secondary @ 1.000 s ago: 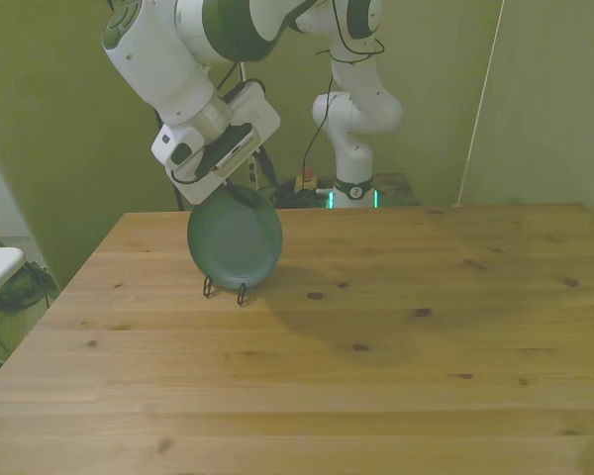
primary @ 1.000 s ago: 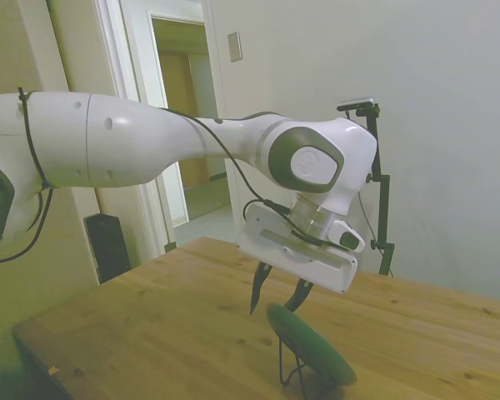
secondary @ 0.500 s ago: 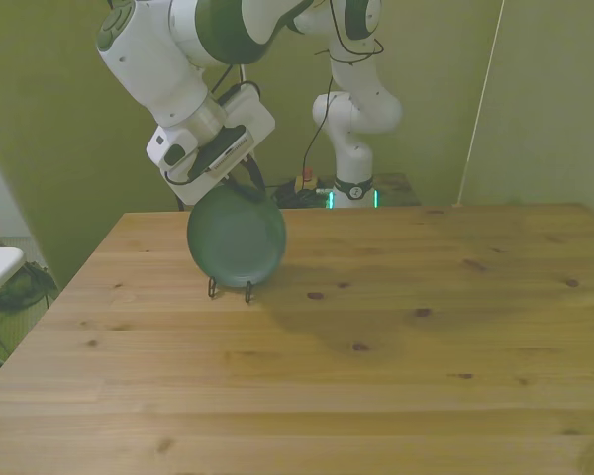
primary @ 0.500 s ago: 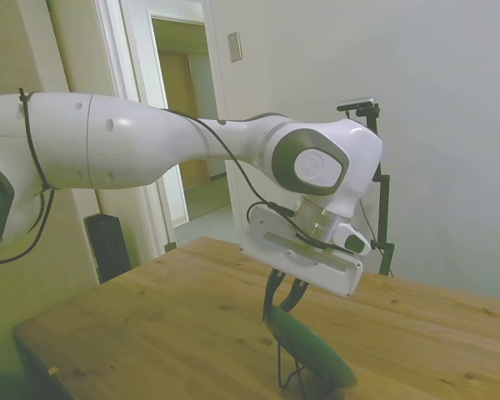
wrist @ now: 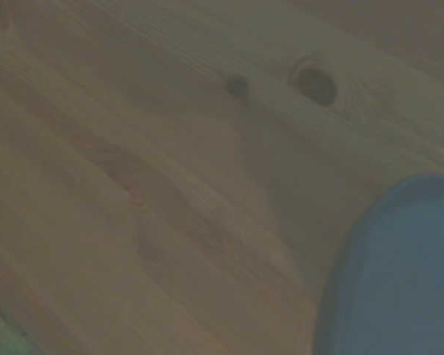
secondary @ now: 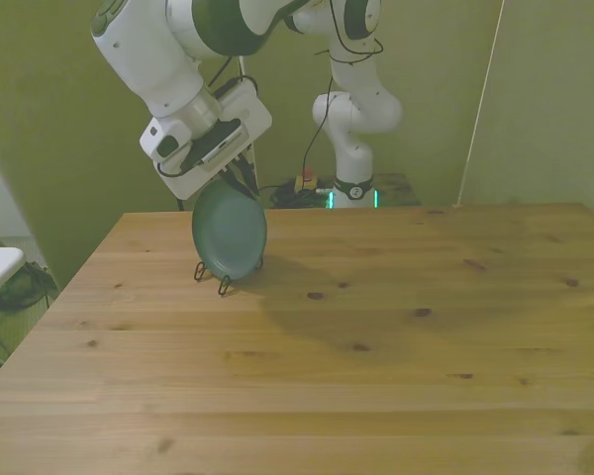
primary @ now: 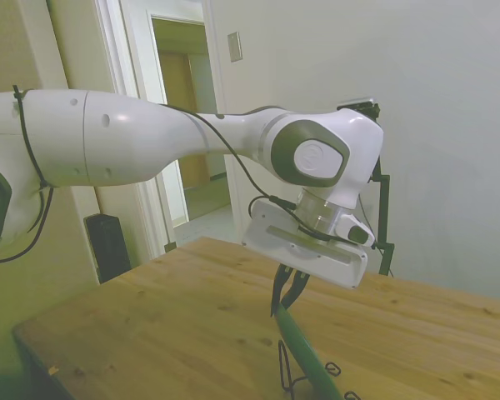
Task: Unload the plate
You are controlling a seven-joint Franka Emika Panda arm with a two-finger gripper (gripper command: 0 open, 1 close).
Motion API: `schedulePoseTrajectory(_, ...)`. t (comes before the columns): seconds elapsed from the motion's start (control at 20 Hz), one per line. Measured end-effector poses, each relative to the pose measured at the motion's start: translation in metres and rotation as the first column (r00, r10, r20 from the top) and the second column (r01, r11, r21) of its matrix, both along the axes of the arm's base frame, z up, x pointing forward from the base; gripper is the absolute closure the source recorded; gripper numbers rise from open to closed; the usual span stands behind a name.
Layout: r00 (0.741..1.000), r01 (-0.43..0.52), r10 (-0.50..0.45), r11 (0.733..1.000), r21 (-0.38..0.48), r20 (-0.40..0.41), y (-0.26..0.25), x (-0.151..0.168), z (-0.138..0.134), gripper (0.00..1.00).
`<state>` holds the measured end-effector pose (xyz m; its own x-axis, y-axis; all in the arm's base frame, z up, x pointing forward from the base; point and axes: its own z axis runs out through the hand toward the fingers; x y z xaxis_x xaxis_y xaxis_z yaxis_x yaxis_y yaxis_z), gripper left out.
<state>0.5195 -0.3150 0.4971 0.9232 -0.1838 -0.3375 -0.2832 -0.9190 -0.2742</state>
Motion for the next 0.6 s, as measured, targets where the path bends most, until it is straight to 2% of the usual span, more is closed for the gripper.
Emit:
schedulePoseTrajectory(0.35, 0.997, 0.031, -0.027, 0.998, -0.06, 0.065, -0.001, 0.006, 0.044, 1.0)
schedulePoseTrajectory(0.6, 0.984, 0.137, -0.118, 0.98, -0.142, 0.134, 0.008, 0.021, 0.095, 1.0)
